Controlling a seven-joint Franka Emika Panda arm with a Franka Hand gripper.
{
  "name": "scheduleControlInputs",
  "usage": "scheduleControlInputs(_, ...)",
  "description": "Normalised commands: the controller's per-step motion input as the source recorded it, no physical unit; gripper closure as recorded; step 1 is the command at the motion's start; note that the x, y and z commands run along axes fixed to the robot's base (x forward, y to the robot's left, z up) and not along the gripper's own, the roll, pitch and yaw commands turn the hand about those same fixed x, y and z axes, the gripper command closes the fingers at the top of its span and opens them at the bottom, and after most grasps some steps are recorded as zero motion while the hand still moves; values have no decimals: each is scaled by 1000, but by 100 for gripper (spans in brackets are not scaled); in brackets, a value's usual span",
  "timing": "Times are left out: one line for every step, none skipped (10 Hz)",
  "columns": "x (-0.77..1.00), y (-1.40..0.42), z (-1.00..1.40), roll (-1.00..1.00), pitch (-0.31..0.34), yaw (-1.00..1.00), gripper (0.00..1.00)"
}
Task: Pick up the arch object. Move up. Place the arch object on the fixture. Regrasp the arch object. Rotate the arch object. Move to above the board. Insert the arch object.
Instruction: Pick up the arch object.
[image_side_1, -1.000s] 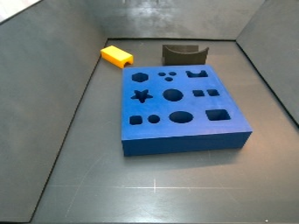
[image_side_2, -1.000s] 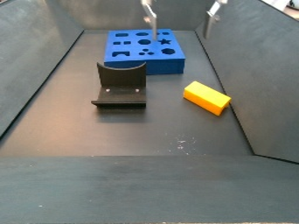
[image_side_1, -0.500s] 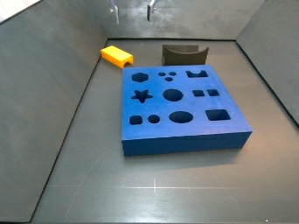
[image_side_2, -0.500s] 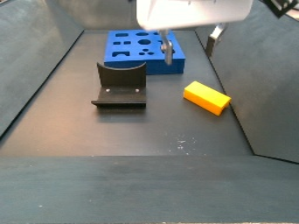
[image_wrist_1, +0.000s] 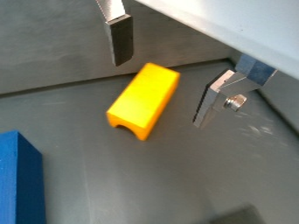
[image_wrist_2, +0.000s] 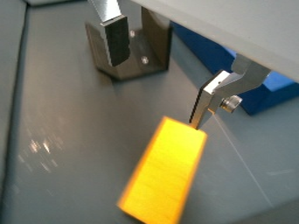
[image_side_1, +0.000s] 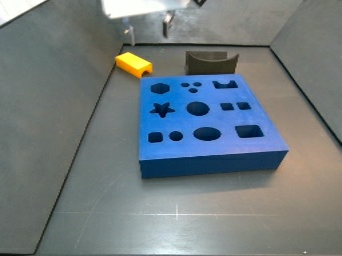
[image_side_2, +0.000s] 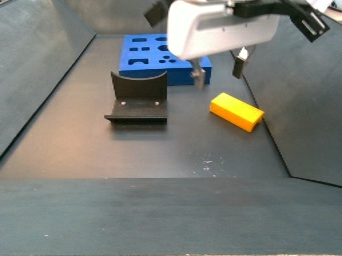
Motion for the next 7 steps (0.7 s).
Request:
scheduleControlInputs(-217, 0, -800, 19, -83, 603, 0)
scheduleControlInputs(-517, 0, -723, 136, -89, 531, 0)
scheduleControlInputs(-474, -9, -663, 144, -106, 463, 0)
scheduleControlInputs(-146, -46, -671, 43, -116, 446, 0)
scheduleControlInputs(-34, -126, -714, 33, -120, 354, 0)
scheduleControlInputs(0, -160, -774, 17, -127, 240, 0)
scheduleControlInputs(151, -9, -757, 0, -61, 240, 0)
